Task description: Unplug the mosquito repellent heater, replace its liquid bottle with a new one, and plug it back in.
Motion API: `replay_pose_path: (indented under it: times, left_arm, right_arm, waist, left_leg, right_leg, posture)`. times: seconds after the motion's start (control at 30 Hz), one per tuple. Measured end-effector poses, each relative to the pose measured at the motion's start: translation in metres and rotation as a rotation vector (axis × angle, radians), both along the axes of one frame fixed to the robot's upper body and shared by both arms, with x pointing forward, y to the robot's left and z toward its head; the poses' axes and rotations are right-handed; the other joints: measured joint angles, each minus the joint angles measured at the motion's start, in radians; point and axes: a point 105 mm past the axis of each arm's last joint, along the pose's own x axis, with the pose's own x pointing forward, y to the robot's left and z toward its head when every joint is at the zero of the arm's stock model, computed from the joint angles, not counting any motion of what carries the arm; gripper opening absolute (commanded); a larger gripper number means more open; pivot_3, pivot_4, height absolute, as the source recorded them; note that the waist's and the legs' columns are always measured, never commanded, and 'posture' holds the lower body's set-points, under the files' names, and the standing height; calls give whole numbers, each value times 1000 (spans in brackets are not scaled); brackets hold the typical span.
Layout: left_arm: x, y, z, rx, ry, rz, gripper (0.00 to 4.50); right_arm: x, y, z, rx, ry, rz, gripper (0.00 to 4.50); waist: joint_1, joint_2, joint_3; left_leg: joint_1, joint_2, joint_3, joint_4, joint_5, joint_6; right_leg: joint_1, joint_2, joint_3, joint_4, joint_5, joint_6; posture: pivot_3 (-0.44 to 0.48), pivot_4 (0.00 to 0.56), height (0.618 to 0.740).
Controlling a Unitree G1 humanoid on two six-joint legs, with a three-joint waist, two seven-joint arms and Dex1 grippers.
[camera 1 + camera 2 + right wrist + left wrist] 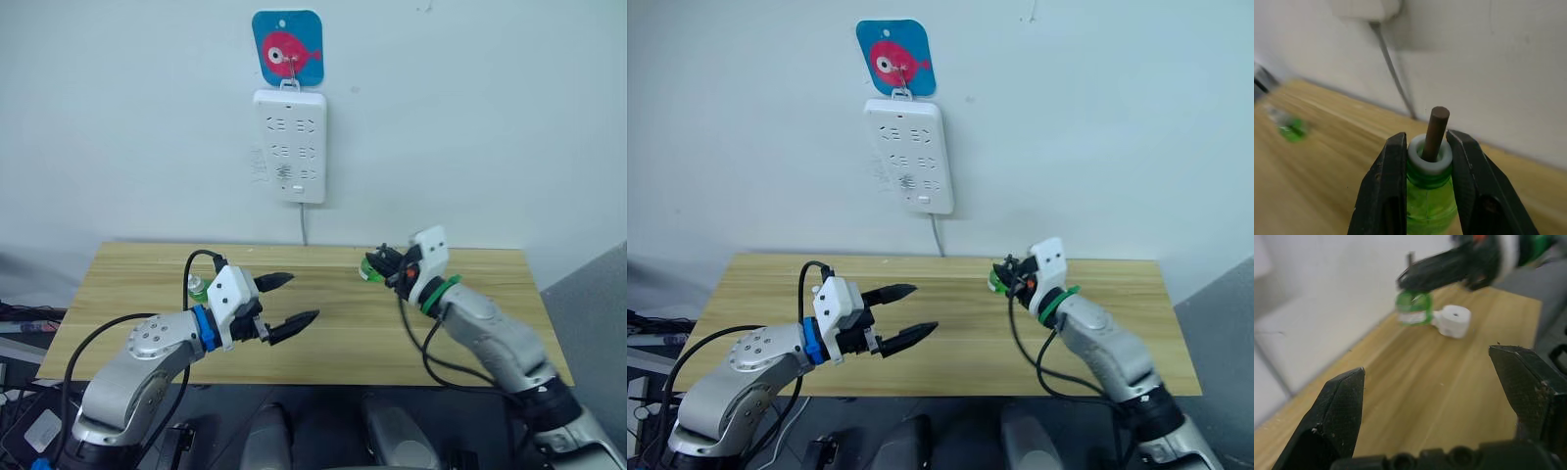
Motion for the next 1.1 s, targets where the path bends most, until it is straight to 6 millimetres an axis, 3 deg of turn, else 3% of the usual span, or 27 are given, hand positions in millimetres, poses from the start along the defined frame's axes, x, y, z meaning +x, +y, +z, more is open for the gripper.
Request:
replay_pose_path:
  times: [0.27, 0.47, 0.67, 0.8, 0.97, 1.1]
  left_arm:
    - [-6, -6, 5, 23, -8, 46, 4500]
    - [-7, -5, 6, 24, -13, 89, 4500]
    - [-8, -2, 6, 15, -11, 121, 4500]
    - [-7, 8, 1, -1, -9, 189, 4500]
    - [-14, 50, -32, 17, 78, 376, 4500]
    - [-33, 83, -66, 40, 167, 509, 4500]
  right_arm:
    - [25, -1, -50, -124, -101, -102, 846]
    - [38, -6, -67, -116, -82, -142, 846]
    - [40, -17, -74, -91, -58, -166, 2954]
    - [41, -22, -68, -70, -71, -168, 4464]
    - [25, -31, -43, -97, -137, -66, 4486]
    - [-11, -26, -25, -213, -122, 183, 4486]
  waist:
    - [50, -1, 6]
    - [75, 1, 12]
    - [78, 1, 13]
    - [77, 1, 13]
    - [76, 2, 12]
    - [76, 2, 10]
  left_leg:
    - [1, 0, 0, 1, 0, 0]
    - [1, 0, 0, 0, 0, 0]
    - [1, 0, 0, 0, 0, 0]
    - [2, 0, 0, 0, 0, 0]
    - [1, -1, -1, -1, 0, 0]
    - [1, -1, -1, 0, 0, 0]
  right_leg:
    - [2, 0, 0, 0, 2, -4]
    - [2, -1, -1, 0, 3, -4]
    - [2, -1, -1, 0, 3, -5]
    - [2, -1, -1, 0, 3, -5]
    - [2, -2, -1, 0, 3, -5]
    - [2, -5, -1, -1, 3, -5]
  posture:
    - [29, 239, 732]
    - [40, 244, 732]
    - [37, 236, 732]
    - [11, 217, 732]
    - [-5, 177, 732]
    - [-15, 143, 732]
